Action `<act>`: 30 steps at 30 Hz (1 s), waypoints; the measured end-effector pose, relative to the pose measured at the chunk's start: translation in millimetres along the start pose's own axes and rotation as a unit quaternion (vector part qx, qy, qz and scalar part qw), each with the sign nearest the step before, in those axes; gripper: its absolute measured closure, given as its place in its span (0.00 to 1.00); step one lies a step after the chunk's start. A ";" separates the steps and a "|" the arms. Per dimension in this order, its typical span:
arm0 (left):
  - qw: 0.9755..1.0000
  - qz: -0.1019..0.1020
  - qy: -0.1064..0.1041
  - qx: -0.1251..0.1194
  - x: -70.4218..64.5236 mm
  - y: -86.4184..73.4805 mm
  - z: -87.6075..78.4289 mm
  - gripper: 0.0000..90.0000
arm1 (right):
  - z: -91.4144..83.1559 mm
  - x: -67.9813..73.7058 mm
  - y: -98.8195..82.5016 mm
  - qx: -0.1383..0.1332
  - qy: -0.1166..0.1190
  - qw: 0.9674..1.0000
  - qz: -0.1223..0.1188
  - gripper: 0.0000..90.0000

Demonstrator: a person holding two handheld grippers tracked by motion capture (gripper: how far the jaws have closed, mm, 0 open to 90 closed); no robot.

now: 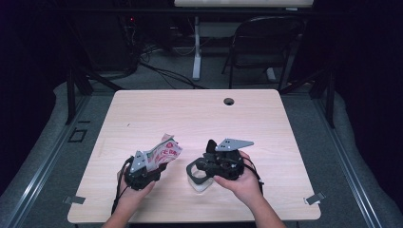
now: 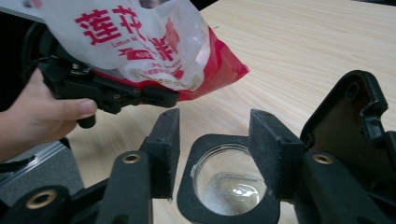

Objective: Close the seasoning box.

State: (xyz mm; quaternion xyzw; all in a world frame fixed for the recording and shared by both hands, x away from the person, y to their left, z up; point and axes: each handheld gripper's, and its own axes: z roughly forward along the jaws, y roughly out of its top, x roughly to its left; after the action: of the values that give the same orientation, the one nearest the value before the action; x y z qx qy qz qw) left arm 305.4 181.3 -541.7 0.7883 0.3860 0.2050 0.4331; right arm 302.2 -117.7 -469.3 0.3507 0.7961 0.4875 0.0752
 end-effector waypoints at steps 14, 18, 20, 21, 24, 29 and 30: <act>0.999 0.023 0.022 -0.004 -0.7 5.0 2.1 0.68 | -13.9 -9.3 -2.4 -0.019 -0.029 0.999 0.026 0.64; 0.999 0.030 0.031 -0.009 -0.3 6.7 3.6 0.68 | -13.9 -10.7 -3.0 -0.013 -0.031 0.999 0.027 0.64; 0.999 0.035 0.037 -0.010 0.3 7.9 4.1 0.68 | -13.6 -10.6 -3.7 -0.011 -0.033 0.999 0.026 0.64; 0.998 0.040 0.040 -0.009 0.4 8.7 3.8 0.68 | -13.7 -10.7 -3.9 -0.010 -0.034 0.999 0.026 0.64; 0.997 0.057 0.056 -0.011 -0.1 10.5 3.0 0.68 | -15.2 -11.9 -3.5 -0.010 -0.033 0.999 0.029 0.64; 0.994 0.083 0.075 -0.014 -2.6 12.8 -2.2 0.68 | -15.4 -9.7 -2.3 -0.011 -0.024 0.999 0.038 0.66; 0.993 0.086 0.080 -0.017 -3.7 12.8 -2.7 0.68 | -15.7 -9.1 -1.7 -0.008 -0.019 0.999 0.037 0.66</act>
State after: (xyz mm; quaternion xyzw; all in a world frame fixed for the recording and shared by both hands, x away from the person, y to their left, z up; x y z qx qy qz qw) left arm 306.9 175.6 -529.4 0.7924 0.3464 0.3100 0.3949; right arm 300.9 -135.3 -464.8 0.3885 0.7773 0.4891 0.0750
